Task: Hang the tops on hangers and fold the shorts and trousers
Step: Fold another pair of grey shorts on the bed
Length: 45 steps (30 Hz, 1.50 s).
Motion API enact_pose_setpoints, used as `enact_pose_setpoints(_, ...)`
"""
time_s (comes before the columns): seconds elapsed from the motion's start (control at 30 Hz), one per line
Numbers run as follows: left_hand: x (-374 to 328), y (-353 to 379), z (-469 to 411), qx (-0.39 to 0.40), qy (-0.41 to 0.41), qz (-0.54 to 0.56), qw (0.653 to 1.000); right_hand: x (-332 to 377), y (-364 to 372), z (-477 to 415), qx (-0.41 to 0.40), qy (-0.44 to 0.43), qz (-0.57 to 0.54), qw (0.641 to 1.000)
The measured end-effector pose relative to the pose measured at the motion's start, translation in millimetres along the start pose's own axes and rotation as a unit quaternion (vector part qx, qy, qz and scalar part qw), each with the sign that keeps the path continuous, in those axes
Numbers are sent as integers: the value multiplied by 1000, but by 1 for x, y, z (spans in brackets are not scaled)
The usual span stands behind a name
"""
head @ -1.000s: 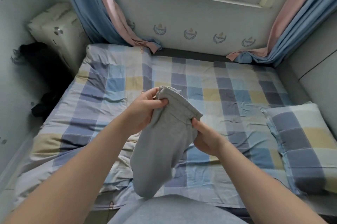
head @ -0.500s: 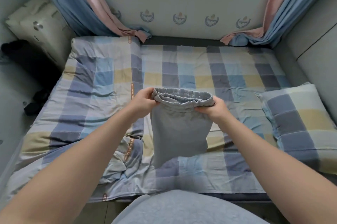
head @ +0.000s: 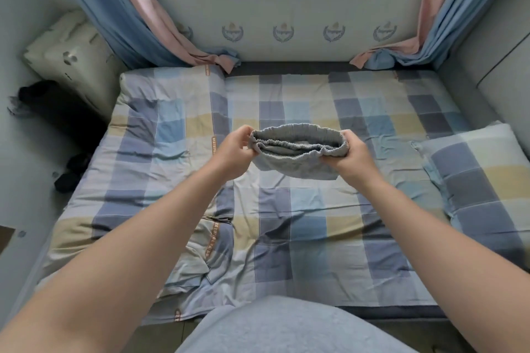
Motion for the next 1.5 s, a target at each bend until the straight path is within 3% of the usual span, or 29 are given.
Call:
enact_pose_setpoints(0.13, 71, 44, 10, 44, -69, -42, 996, -80, 32, 16, 17, 72, 119, 990)
enact_pose_setpoints(0.23, 144, 93, 24, 76, -127, -51, 988, -165, 68, 33, 57, 144, 270, 950)
enact_pose_setpoints(0.37, 258, 169, 49, 122, -216, -44, 968, -291, 119, 75, 116, 239, 345, 900)
enact_pose_setpoints(0.57, 410, 269, 119, 211, -302, -82, 926, -435, 199, 165, 209, 299, 357, 860)
enact_pose_setpoints(0.7, 478, 321, 174, 310, -337, -143, 878, -496, 241, 231, 255, 343, 345, 835)
enact_pose_setpoints(1.0, 514, 356, 243, 413, -389, -147, 810, -524, 284, 304, 382, 429, 286, 767)
enact_pose_setpoints(1.13, 508, 349, 225, 422, -411, -83, 804, -511, 268, 281, 388, 452, 228, 770)
enact_pose_setpoints(1.27, 495, 330, 163, 358, -402, 3, 843, -501, 243, 234, 343, 449, 120, 816)
enact_pose_setpoints(1.5, 479, 305, 26, 298, -335, -69, 891, -502, 184, 110, 230, 394, 115, 883)
Point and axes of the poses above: each hand's wrist, its own z-axis away from the middle knuckle, its own y-axis out of the palm, x = y × z, the point moved 9 cm from there along -z, towards the middle knuckle, and after that the axes turned 11 degrees about x, right-handed, at the moved point
